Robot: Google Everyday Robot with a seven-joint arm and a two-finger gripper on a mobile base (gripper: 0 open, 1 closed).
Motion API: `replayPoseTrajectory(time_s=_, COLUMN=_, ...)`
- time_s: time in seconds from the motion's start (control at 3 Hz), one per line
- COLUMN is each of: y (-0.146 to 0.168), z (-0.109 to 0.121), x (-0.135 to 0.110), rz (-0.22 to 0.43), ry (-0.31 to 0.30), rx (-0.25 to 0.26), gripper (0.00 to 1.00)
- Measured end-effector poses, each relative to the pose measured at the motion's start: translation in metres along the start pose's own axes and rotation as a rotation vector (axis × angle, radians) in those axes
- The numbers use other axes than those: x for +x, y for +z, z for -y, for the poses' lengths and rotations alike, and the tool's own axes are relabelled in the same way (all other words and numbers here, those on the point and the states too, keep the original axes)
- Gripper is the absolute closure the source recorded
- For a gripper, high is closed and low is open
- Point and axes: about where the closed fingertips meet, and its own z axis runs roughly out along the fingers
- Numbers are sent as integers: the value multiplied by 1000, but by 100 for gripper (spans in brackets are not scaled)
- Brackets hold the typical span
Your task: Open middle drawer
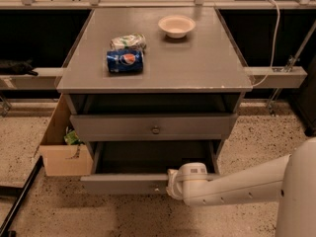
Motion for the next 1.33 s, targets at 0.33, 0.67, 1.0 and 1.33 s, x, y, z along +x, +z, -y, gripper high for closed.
replayPoseTrajectory(time_s=0.33, y=0, z=0, x=0, rz=0, ry=0, rx=0, gripper=60)
replayPoseTrajectory(time_s=0.67, y=0, z=0, x=0, rz=0, ry=0, rx=0, gripper=83)
replayPoseTrajectory(time_s=1.0, y=-6, z=2, x=-2, rz=0, ry=0, rx=0, gripper=100)
replayPoseTrajectory(time_s=1.33, y=-6, z=3, x=-2, rz=0, ry=0, rx=0, gripper=100)
